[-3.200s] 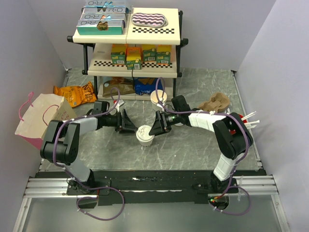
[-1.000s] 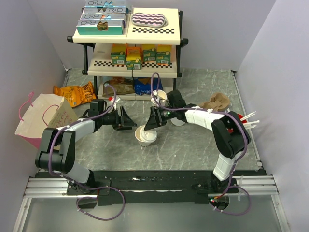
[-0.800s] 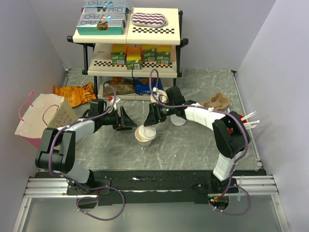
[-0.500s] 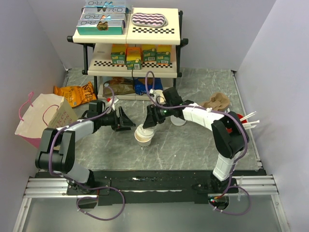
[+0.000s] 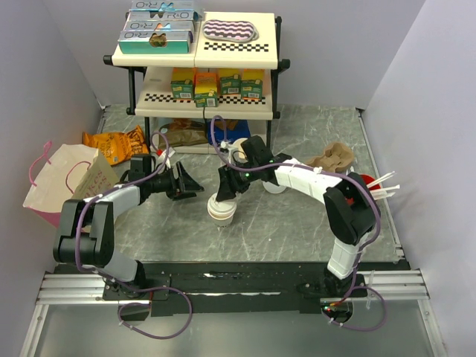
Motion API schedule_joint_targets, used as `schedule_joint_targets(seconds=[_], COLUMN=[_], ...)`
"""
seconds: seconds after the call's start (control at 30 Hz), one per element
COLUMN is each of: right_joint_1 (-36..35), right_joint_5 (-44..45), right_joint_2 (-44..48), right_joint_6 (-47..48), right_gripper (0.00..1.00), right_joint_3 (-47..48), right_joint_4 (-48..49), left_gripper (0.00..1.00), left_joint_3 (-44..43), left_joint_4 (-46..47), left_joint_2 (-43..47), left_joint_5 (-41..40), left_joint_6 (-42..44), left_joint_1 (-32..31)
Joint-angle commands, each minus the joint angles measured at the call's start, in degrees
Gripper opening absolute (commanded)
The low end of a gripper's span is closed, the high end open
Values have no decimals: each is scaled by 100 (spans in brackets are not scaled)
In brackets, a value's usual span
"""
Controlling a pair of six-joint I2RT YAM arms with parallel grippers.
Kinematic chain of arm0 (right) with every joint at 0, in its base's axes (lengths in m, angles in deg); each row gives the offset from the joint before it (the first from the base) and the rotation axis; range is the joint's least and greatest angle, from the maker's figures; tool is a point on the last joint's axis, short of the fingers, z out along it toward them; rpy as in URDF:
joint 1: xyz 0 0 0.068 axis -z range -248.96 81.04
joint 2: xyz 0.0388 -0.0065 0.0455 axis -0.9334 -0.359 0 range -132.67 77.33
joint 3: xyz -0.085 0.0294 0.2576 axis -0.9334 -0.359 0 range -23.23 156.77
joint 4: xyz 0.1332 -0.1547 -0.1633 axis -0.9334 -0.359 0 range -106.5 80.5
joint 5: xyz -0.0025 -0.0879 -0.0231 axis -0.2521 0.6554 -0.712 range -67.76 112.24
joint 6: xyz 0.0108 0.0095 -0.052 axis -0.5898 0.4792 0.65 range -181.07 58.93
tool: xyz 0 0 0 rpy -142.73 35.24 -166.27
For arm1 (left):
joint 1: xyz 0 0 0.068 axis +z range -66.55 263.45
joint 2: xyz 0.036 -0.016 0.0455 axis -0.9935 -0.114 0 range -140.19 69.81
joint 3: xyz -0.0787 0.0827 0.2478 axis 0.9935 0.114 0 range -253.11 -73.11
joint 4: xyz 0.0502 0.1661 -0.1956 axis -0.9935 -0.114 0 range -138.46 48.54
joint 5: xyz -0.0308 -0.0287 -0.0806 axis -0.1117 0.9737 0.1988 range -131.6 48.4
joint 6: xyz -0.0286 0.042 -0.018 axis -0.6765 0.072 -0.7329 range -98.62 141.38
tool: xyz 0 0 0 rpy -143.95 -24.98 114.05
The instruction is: Pack the takeout coffee
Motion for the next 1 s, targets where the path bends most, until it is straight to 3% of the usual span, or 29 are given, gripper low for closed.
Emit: schedule_joint_targets(seconds=[0.0,0.97], right_joint_1=[-69,-262], right_joint_5=[199,243], right_joint_2=[248,889], right_joint_6=[416,979], right_gripper=[64,67], right_joint_3=[123,-194], right_joint_4=[-242,-426], left_gripper=[75,74], left_joint_3=[7,-204], left_joint_4=[181,58], left_joint_2=[169,-7], left_joint_5=[10,10], left_joint_6=[-89,87], left_joint_1=[49,58])
